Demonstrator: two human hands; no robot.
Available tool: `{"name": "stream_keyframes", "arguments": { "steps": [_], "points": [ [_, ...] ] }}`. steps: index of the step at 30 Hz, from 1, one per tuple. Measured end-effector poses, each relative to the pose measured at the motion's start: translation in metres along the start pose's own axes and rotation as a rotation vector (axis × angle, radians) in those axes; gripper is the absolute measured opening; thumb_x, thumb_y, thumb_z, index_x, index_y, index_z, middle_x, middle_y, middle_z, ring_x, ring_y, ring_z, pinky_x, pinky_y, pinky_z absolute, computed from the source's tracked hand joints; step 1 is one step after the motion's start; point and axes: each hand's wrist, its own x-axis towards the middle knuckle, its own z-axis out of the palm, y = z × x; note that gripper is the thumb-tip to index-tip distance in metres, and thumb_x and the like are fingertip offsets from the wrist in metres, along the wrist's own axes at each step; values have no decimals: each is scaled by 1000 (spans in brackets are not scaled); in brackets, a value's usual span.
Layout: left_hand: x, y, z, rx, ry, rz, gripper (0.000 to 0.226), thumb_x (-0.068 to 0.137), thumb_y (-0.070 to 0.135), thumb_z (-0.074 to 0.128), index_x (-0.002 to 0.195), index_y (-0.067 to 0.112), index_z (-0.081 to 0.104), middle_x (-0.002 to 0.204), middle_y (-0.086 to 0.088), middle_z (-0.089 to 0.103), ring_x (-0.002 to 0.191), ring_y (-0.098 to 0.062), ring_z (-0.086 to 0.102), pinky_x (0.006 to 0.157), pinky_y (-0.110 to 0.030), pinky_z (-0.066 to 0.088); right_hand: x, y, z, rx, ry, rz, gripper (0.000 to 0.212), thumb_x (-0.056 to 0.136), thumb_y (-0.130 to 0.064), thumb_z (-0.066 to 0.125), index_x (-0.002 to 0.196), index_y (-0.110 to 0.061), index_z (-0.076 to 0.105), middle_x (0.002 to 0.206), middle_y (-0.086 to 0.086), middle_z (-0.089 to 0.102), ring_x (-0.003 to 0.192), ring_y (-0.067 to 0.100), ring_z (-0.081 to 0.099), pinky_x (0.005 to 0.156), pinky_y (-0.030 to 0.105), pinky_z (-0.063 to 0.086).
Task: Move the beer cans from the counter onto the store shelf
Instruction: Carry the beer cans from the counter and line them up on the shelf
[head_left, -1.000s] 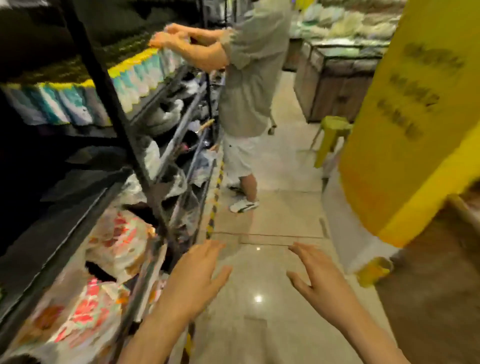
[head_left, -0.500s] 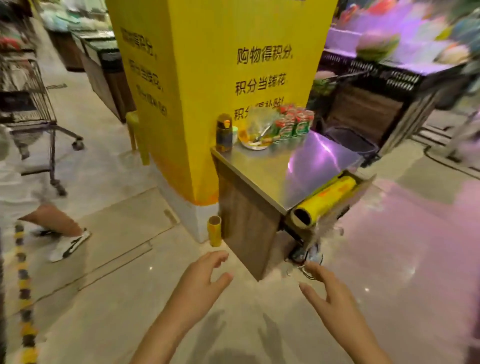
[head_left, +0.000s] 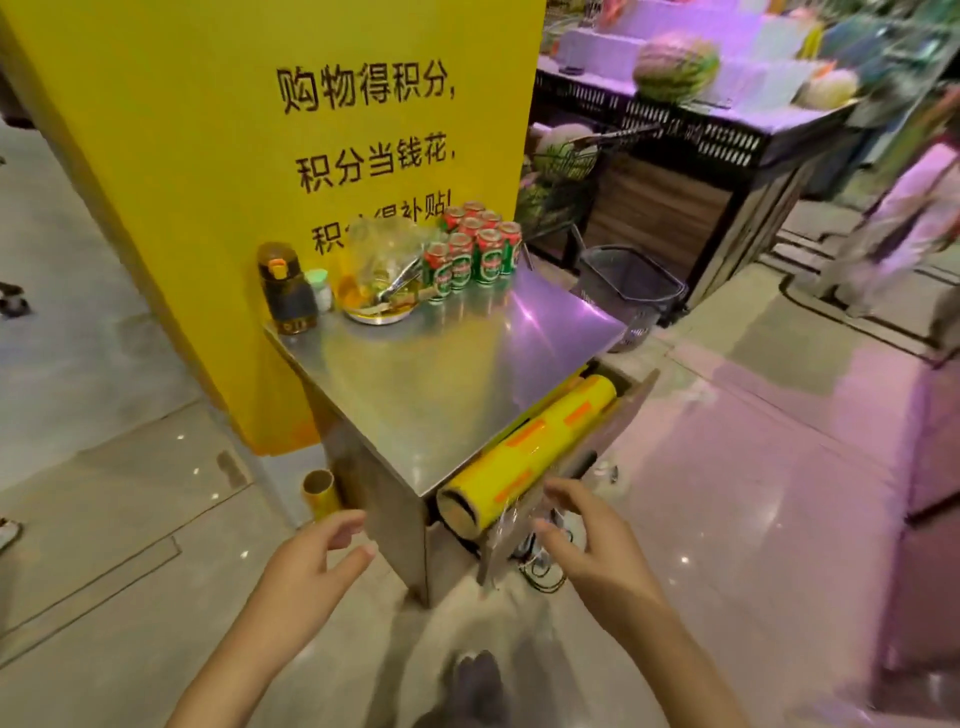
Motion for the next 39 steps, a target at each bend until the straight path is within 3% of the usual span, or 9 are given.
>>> {"name": "stream_keyframes", "arguments": {
  "steps": [2,7,10,16,22,29,32,35,39],
  "points": [
    [42,14,11,-23,27,9,27,87,25,62,114,27,58,108,8,62,106,-8,56,87,-25,42,46,9,-13,8,-16,-9,42,90,-32,58,130,-31,46,124,-18,50,112,-3,46,90,11,35],
    [140,78,45,-86,77,33,23,88,24,61,111,26,58,108,10,61,105,-7,56,84,-23,40,145,29,-56,-37,-63,-60,40,89,-26,60,128,-26,50,124,-16,51,107,-3,49,79,-3,33],
    [191,119,67,-69,54,91,29,89,28,59,118,25,57,111,13,59,106,-4,54,86,-19,38,193,49,-83,-19,-59,-31,37,88,-31,61,124,-31,51,122,-17,54,96,-4,53,76,1,37],
    [276,180,103,-21,94,164,33,89,31,59,121,24,56,115,15,57,106,-1,53,86,-16,37,289,93,-122,-11,-150,-33,34,89,-28,60,122,-30,53,120,-17,55,113,3,49,87,19,38],
    [321,192,121,-33,292,-35,34,88,29,60,121,22,56,114,13,56,106,-6,54,85,-17,38,402,109,-137,-23,-366,-154,33,88,-23,62,118,-30,51,121,-10,56,114,8,52,99,30,43],
    [353,194,133,-42,532,-277,36,87,28,62,122,18,56,117,4,62,104,-12,58,85,-23,42,521,89,-123,-62,-602,-370,36,87,-11,63,122,-10,55,121,2,57,112,10,50,91,14,34],
    [361,192,135,-23,552,-325,39,87,30,62,124,20,54,118,5,61,103,-10,57,84,-22,41,561,74,-107,-100,-677,-420,41,88,-15,61,127,-9,51,128,4,55,117,11,49,98,20,35],
    [377,182,124,24,548,-347,43,86,32,63,126,21,52,121,5,60,105,-9,56,83,-22,42,597,57,-86,-167,-645,-487,45,87,-21,62,129,-11,48,127,5,57,119,18,51,101,33,40],
    [421,169,90,86,529,-305,46,83,31,66,126,19,52,119,4,60,107,-12,56,82,-22,40,631,30,-54,-261,-558,-684,52,81,-20,65,129,-15,44,121,7,55,111,24,52,92,33,42]
  ]
}}
